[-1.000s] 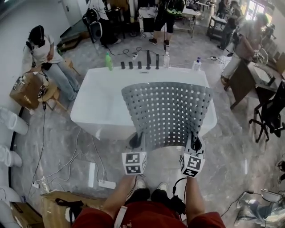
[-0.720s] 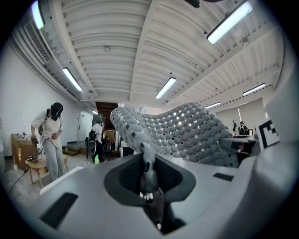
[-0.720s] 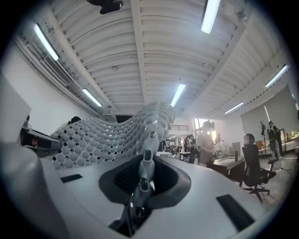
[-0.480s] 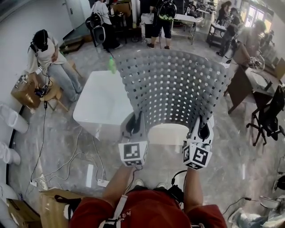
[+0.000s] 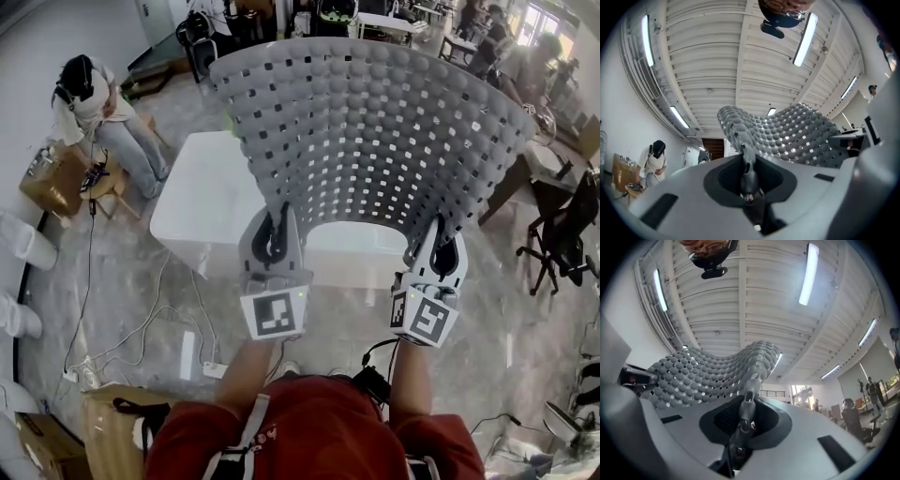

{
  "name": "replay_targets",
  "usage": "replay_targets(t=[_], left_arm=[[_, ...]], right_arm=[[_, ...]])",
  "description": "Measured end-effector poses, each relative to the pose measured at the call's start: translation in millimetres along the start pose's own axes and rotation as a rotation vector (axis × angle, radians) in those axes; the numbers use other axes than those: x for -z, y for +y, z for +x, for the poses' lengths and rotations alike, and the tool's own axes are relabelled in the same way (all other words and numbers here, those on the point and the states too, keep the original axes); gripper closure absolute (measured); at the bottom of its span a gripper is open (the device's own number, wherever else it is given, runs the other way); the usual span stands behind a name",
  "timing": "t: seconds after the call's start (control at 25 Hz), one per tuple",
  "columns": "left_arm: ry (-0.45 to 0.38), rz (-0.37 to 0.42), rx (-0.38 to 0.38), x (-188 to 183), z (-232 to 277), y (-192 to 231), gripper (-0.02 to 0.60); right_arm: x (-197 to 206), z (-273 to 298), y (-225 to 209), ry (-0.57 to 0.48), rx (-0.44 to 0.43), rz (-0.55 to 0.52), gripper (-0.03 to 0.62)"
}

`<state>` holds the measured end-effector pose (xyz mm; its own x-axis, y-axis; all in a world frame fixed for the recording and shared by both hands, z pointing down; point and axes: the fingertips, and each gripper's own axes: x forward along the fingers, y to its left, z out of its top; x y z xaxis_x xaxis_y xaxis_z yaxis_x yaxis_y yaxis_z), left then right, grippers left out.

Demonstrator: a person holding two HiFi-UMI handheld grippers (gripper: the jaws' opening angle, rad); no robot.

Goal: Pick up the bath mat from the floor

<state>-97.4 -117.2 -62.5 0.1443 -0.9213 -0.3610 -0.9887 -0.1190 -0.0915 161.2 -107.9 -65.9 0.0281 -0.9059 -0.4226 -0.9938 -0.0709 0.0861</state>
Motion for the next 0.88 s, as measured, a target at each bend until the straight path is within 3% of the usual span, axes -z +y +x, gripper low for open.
replay_targets(t=[0.12, 0.4, 0.68, 0.88], left_arm=[[-0.015, -0.008, -0.025, -1.9, 0.7, 3.0, 0.522], [-0.01, -0.007, -0.052, 6.8, -1.7, 9.4, 0.522], [-0.007, -0.016, -0.043, 4.8, 1.6, 3.2, 0.522], [-0.023, 0.019, -0.034, 11.1, -1.6, 7.1, 0.522]], right_arm=[[-5.3, -1.7, 0.6, -0.006, 0.002, -0.048, 0.536], [-1.6, -3.4, 2.1, -0.011, -0.01, -0.044, 0.536], [-0.8, -2.0, -2.7, -0.007, -0.006, -0.047, 0.534], [0.0, -5.9, -0.5, -0.008, 0.002, -0.063, 0.534]])
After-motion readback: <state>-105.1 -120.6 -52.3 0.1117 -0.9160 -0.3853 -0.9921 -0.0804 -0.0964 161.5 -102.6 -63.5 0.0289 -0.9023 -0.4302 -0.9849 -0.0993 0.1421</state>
